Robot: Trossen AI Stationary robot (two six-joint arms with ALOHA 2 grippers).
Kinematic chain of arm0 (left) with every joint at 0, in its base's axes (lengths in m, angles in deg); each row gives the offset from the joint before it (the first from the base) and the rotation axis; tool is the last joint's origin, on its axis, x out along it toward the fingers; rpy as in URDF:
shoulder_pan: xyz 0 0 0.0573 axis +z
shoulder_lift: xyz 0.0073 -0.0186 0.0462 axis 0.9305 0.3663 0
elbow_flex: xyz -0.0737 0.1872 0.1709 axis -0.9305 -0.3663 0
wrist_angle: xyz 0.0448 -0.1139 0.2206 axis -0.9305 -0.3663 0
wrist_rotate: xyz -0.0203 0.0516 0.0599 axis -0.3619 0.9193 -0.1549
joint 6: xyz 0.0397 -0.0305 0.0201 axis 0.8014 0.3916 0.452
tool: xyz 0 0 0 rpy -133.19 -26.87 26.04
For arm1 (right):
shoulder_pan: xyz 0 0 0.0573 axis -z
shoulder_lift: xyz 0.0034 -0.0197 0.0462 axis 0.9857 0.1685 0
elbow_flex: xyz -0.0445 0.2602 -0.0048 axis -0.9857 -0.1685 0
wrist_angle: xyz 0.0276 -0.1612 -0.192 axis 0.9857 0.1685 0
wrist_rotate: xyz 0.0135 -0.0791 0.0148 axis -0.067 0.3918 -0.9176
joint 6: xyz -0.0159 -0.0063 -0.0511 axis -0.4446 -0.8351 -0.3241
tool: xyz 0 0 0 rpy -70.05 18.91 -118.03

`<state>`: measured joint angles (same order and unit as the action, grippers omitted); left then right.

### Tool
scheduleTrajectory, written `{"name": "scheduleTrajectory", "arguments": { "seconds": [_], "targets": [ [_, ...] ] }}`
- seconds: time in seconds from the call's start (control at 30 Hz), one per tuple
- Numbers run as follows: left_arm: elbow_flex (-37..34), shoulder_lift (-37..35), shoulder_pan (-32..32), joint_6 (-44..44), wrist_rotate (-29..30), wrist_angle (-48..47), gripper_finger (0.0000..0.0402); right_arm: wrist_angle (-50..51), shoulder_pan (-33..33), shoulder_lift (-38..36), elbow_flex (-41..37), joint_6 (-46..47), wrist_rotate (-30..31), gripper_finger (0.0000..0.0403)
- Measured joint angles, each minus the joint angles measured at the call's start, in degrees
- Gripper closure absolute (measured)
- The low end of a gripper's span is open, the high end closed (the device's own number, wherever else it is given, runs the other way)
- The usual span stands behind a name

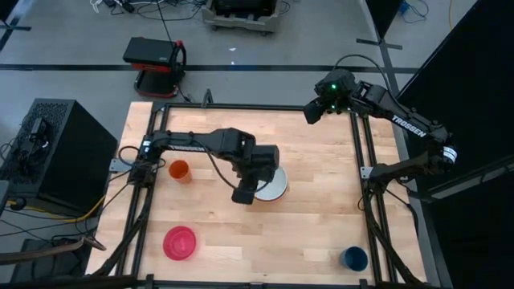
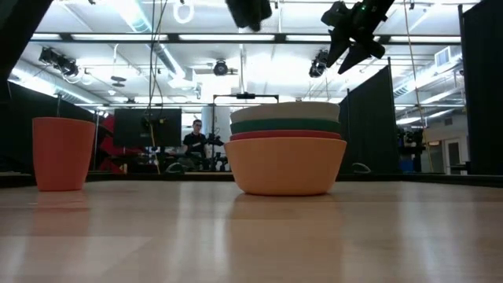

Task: Nest bowls inside each other
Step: Stack the pink transparent bowl on top of the white bowl

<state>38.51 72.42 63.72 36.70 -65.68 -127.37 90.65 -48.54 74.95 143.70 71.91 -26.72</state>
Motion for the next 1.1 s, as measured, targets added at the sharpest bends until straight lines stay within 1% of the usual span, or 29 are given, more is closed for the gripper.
{"name": "scheduleTrajectory", "arguments": {
  "seconds": [0.07, 0.1, 0.2, 0.3, 0.4, 0.5, 1.1],
  "targets": [
    [0.0, -0.9, -0.2, -1.4, -0.3, 1.0, 0.0326, 0.0, -0.1, 0.0, 0.0, 0.1, 0.0, 0.0179],
    [-0.5, -1.6, -0.3, -2.3, 0.6, 2.5, 0.0329, 0.0, -0.2, 0.0, 0.0, 0.2, 0.0, 0.0180],
    [-5.4, -4.4, -0.2, -5.3, 2.0, 7.6, 0.0337, 0.0, -0.2, 0.0, 0.0, 0.3, 0.0, 0.0180],
    [-13.3, -7.7, -0.5, -8.9, 2.1, 14.2, 0.0341, 0.0, -0.2, 0.0, 0.0, 0.3, 0.0, 0.0179],
    [-22.5, -12.5, -1.4, -13.4, 2.0, 21.8, 0.0340, 0.1, -0.2, 0.0, 0.0, 0.3, 0.0, 0.0180],
    [-30.9, -17.8, -2.7, -17.4, 2.0, 26.0, 0.0337, 0.1, -0.2, 0.0, 0.0, 0.3, 0.0, 0.0179],
    [-66.9, -46.9, -22.2, -39.9, -1.4, 18.7, 0.0316, 0.0, -0.2, 0.0, 0.0, 0.8, 0.0, 0.0179]
  ]
}}
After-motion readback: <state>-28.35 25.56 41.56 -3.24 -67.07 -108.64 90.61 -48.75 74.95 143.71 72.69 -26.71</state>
